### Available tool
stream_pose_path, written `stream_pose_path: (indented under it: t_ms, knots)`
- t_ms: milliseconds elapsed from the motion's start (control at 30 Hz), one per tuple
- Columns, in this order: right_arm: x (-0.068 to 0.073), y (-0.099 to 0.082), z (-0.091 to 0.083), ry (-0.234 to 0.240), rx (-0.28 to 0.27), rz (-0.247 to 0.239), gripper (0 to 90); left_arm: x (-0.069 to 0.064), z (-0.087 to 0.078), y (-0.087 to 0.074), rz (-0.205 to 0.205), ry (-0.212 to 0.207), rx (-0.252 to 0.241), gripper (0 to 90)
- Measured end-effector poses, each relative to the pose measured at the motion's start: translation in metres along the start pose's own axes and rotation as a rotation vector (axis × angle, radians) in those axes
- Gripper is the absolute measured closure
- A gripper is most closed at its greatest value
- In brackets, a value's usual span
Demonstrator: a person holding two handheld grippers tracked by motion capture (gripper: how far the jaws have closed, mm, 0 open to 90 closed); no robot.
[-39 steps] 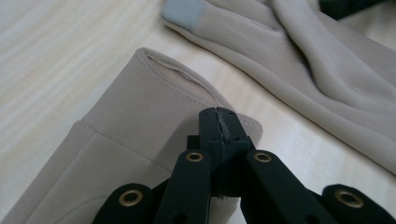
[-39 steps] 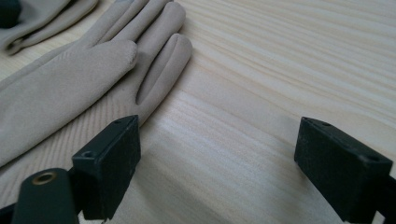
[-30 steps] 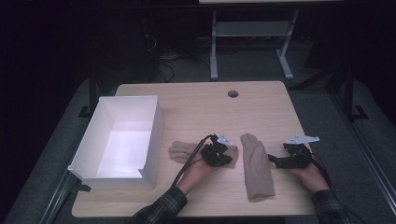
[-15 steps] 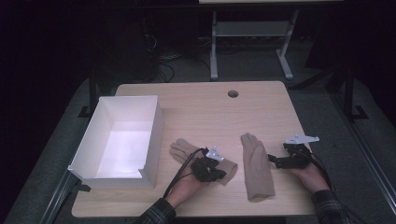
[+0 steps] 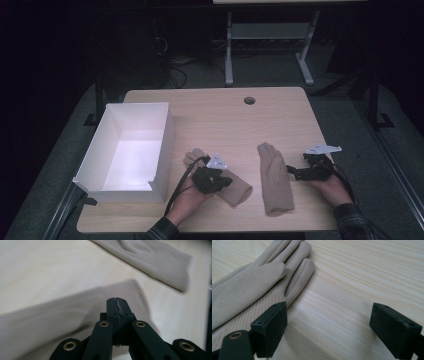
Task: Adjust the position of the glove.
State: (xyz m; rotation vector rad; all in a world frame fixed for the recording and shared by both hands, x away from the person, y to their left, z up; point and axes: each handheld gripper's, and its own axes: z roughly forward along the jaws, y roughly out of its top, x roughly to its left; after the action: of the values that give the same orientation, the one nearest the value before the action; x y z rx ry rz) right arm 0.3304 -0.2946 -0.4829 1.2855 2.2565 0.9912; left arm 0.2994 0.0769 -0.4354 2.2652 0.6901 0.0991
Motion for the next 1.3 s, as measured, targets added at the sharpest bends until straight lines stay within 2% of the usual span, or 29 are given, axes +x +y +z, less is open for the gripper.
stream_pose_path:
  t_ms: [100, 233, 333, 500, 633, 767, 867, 1067, 1300]
  knots:
    - [0.000, 0.000, 0.000, 0.001, 0.001, 0.006, 14.1, 0.016, -0.006, 0.004, -0.031, 0.067, -0.017, 89.6]
    - [0.000, 0.000, 0.000, 0.001, 0.000, 0.002, 14.1, 0.034, -0.008, 0.006, -0.093, 0.145, -0.034, 89.6]
    - [0.000, 0.000, 0.000, 0.001, 0.000, 0.002, 14.1, 0.047, -0.009, 0.008, -0.112, 0.205, -0.032, 89.6]
    - [0.000, 0.000, 0.001, 0.001, -0.002, -0.002, 14.1, 0.063, -0.006, 0.007, -0.153, 0.265, -0.025, 89.6]
    - [0.000, 0.000, 0.001, 0.002, -0.002, -0.002, 14.1, 0.073, -0.001, 0.003, -0.176, 0.295, 0.003, 89.6]
    - [0.000, 0.000, 0.001, 0.002, -0.002, -0.003, 14.1, 0.080, 0.005, -0.001, -0.198, 0.309, 0.036, 89.6]
    - [0.000, 0.000, 0.001, 0.002, -0.002, -0.003, 14.1, 0.082, 0.011, -0.002, -0.197, 0.307, 0.060, 89.7]
    - [0.000, 0.000, 0.001, 0.002, -0.002, -0.002, 14.1, 0.082, 0.015, 0.001, -0.193, 0.301, 0.051, 89.7]
    - [0.000, 0.000, 0.001, 0.002, -0.002, -0.003, 14.1, 0.079, 0.029, 0.013, -0.171, 0.244, 0.054, 89.7]
